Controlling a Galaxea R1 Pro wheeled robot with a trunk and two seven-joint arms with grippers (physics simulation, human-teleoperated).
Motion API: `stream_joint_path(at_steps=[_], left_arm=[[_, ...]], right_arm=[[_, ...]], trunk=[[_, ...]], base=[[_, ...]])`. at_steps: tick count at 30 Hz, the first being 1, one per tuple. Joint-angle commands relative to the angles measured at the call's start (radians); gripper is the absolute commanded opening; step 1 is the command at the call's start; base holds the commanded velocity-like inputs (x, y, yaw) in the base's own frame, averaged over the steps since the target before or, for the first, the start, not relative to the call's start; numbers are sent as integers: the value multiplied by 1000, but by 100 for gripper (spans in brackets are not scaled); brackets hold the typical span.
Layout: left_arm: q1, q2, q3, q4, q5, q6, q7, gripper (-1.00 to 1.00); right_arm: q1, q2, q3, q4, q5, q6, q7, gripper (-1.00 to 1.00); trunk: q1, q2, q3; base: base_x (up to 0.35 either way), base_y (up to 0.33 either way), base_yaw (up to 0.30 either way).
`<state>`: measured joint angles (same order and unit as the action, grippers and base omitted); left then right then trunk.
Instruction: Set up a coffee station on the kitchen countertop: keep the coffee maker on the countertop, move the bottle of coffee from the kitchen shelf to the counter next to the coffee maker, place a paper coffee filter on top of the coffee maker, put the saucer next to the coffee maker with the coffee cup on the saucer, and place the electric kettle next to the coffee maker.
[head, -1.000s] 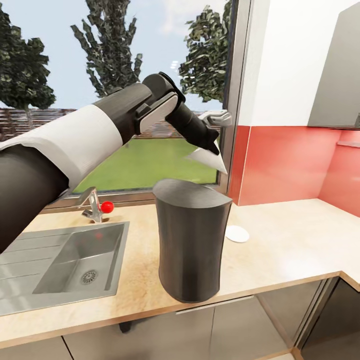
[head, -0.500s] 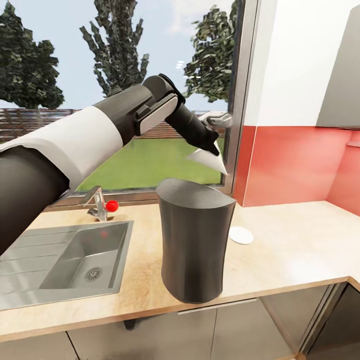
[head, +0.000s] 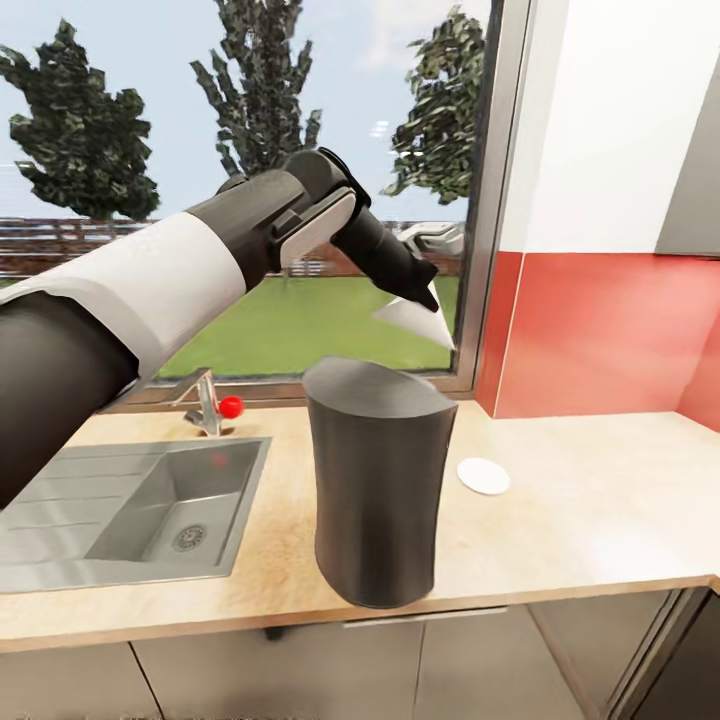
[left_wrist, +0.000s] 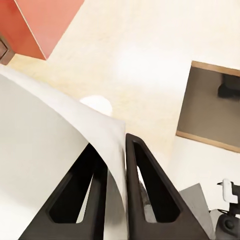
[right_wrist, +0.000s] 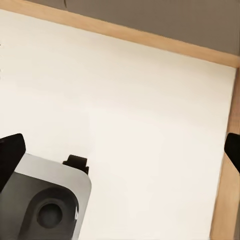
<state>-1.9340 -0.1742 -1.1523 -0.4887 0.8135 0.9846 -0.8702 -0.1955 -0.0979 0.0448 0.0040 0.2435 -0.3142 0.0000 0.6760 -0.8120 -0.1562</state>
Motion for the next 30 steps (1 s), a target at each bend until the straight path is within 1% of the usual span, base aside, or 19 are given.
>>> stream_joint_path(at_steps=[1, 8, 12, 16, 23, 30], left_arm=[[-2, 0, -4, 1, 2, 2, -4, -100], [-1, 0, -4, 1, 1, 2, -4, -100], [4, 0, -4, 1, 1, 2, -3, -100], [11, 0, -4, 2, 1, 2, -3, -100], [12, 0, -4, 1, 1, 2, -3, -100], [13, 0, -4, 1, 1, 2, -3, -100]], right_arm=[[-1, -1, 4, 1, 0, -3, 0, 100], [-1, 0, 4, 1, 0, -3, 0, 100], [-1, 1, 4, 1, 0, -3, 0, 100], [-1, 1, 4, 1, 0, -2, 0, 100], [-1, 2, 4, 2, 0, -2, 0, 100], [-1, 3, 4, 4, 0, -2, 0, 100]], trunk=[[0, -1, -2], [0, -1, -2], [0, -1, -2], [0, -1, -2], [0, -1, -2], [0, -1, -2]], base=[[0, -122, 122], [0, -252, 36], [0, -224, 170], [0, -38, 88], [4, -4, 9], [152, 0, 0]])
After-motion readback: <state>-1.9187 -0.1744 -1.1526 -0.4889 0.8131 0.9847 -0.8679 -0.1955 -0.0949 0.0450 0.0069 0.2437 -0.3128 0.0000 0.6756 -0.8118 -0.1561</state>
